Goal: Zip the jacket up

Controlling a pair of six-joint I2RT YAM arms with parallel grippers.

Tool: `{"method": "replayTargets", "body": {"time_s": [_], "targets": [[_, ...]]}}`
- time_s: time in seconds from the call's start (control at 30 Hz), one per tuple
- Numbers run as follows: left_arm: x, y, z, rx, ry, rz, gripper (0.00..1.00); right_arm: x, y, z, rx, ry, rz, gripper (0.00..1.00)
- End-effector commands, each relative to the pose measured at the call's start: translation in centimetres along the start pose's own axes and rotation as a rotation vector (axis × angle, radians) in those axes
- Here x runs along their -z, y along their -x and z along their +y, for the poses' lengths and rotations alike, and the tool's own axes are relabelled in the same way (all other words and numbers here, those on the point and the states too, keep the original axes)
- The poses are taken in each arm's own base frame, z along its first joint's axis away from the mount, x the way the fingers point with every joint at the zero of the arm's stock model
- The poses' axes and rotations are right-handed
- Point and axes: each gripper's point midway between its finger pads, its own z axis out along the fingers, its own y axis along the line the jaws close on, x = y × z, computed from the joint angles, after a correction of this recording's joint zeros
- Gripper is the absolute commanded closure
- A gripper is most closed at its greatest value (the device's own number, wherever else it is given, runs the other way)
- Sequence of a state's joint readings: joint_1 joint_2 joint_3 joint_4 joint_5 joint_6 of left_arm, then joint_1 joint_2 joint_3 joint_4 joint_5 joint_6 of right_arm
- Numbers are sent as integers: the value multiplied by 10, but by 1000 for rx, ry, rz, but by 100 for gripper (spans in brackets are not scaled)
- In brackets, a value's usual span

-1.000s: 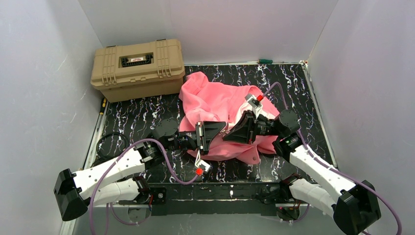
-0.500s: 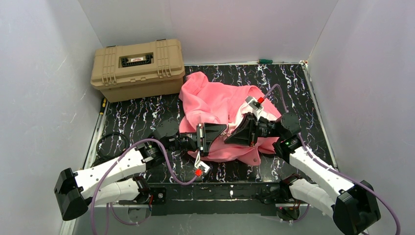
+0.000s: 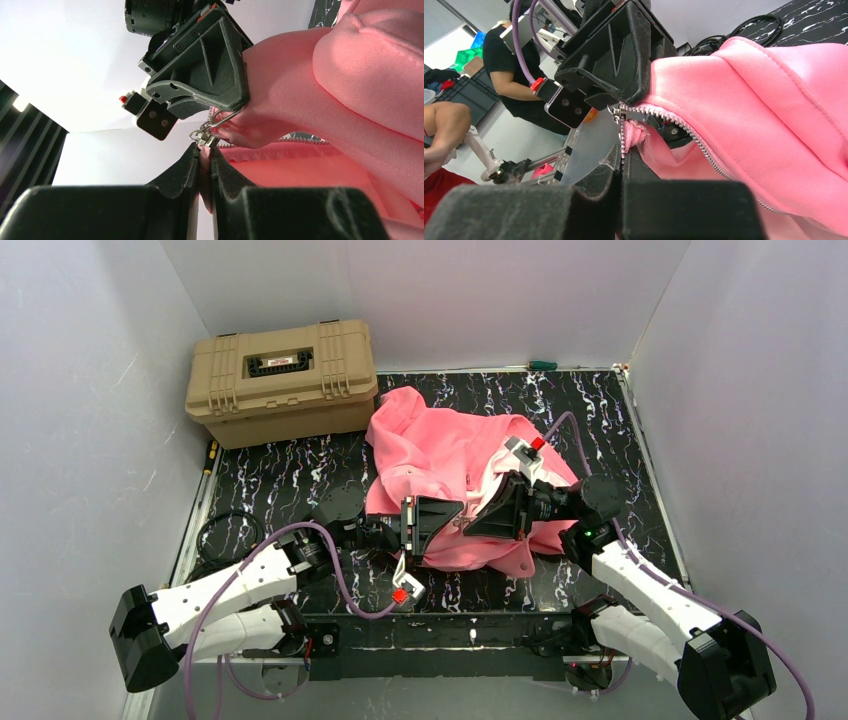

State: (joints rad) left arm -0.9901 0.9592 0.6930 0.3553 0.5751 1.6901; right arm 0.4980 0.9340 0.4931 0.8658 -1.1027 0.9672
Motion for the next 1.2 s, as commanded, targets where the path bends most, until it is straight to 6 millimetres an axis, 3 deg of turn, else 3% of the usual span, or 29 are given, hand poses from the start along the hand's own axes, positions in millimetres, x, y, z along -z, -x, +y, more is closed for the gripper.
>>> {"method": "replayTargets", "body": {"time_s": [0.0,0.13,0.27,0.33,0.67,0.9,1.17], "targets": [[8,27,19,-27,59,-113,100,2,25,6,63,-14,-82,99],[7,24,19,-19,55,-101,100,2,20,2,21,-28,-62,99],[4,17,18,-3,49,-76,100,3,17,-7,-6,-72,-36,81],[3,15,16,8,43,-68,100,3,18,-7,-2,-81,-30,78],[2,11,6,22,23,-49,74,2,17,-8,-14,-79,-19,99],[4,10,-2,18,10,-28,71,2,17,-8,-13,-76,-15,99],[14,13,-9,17,11,-11,80,1,20,-10,-13,-84,-14,99]]}}
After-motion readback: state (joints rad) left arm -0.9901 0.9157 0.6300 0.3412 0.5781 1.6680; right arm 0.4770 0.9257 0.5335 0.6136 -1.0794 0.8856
